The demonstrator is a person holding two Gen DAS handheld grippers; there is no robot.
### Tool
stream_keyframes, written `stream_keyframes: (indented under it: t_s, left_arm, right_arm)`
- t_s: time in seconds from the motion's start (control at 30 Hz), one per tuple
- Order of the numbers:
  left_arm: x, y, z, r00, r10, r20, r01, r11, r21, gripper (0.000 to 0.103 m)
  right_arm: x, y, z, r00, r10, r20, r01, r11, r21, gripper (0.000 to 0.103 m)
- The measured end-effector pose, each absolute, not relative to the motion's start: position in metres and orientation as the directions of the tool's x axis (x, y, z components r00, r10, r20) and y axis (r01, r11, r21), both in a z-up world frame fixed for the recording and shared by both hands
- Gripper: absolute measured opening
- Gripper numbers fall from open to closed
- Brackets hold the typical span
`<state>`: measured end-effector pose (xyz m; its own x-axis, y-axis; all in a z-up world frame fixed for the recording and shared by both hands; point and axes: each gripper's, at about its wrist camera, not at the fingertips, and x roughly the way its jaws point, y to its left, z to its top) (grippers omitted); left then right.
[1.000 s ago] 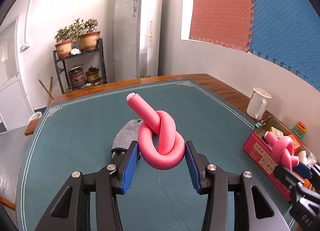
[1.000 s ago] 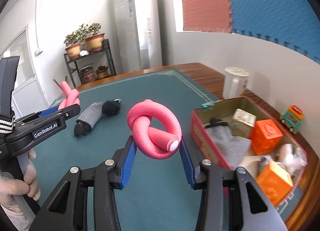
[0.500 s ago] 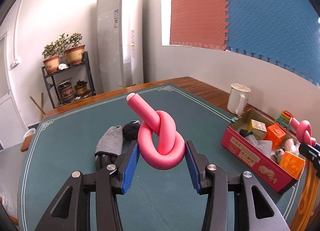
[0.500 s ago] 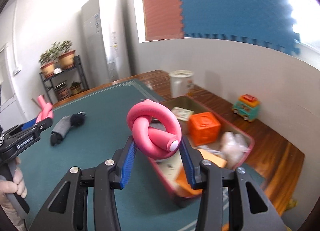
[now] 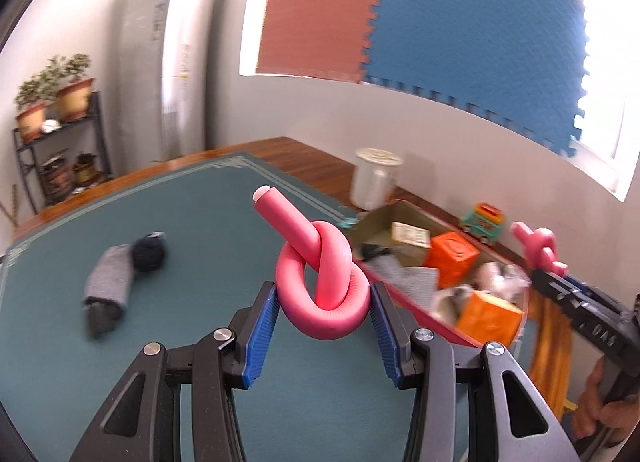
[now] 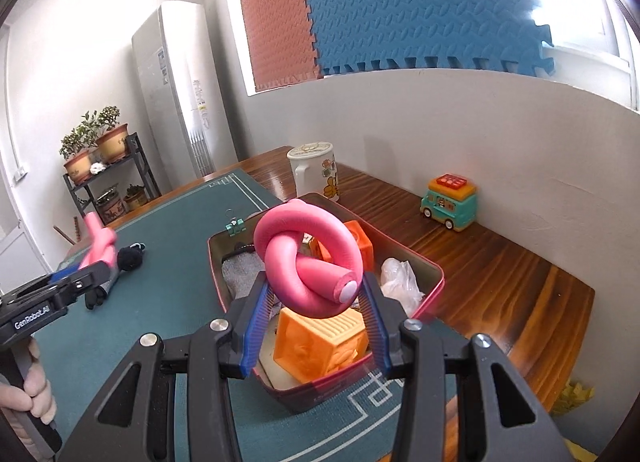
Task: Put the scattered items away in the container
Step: 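Carry both pink foam tubes over the red tin with both tools, then open the left tool to drop the knotted tube while the right tool drops the coiled tube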
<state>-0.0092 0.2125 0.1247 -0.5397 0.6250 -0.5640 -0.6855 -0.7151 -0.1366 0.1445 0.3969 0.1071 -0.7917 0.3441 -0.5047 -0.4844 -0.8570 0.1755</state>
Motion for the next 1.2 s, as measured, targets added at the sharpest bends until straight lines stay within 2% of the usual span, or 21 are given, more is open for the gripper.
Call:
stream_keyframes:
  t_s: [0.57, 0.63, 0.67, 0.7, 1.1, 1.17, 1.2]
  left_arm:
    - [-0.014, 0.339, 0.116, -0.372, 0.673, -0.639, -0.785, -0.596, -0.17, 0.049]
    - [-0.018, 0.34, 0.114, -0.361, 0.673, -0.645, -0.779, -0.598, -0.188, 0.054]
    - [-0.02, 0.338, 0.114, -0.361, 0.674, -0.645, -0.773, -0.603, -0.198, 0.07]
    - [-0.022, 0.336, 0.114, -0.361, 0.675, -0.644, -0.767, -0.608, -0.207, 0.082]
    - [-0.042, 0.307, 0.114, -0.37, 0.676, -0.637, -0.696, -0.656, -0.292, 0.083]
    - [-0.044, 0.301, 0.113, -0.378, 0.672, -0.637, -0.69, -0.663, -0.29, 0.083]
    - [-0.044, 0.297, 0.112, -0.381, 0.67, -0.637, -0.687, -0.666, -0.29, 0.083]
  right_arm:
    - [0.154, 0.447, 0.103, -0.833, 0.302, -0.464, -0.462, -0.841, 0.282, 0.047]
    - [0.151, 0.449, 0.102, -0.836, 0.294, -0.464, -0.456, -0.843, 0.286, 0.047]
    - [0.149, 0.449, 0.102, -0.837, 0.29, -0.465, -0.452, -0.844, 0.288, 0.047]
    - [0.147, 0.449, 0.102, -0.837, 0.287, -0.465, -0.45, -0.845, 0.288, 0.048]
    - [0.126, 0.437, 0.102, -0.839, 0.258, -0.479, -0.418, -0.869, 0.265, 0.049]
    - [0.124, 0.436, 0.102, -0.838, 0.26, -0.48, -0.421, -0.868, 0.264, 0.053]
    - [0.122, 0.435, 0.102, -0.837, 0.262, -0.48, -0.423, -0.866, 0.265, 0.058]
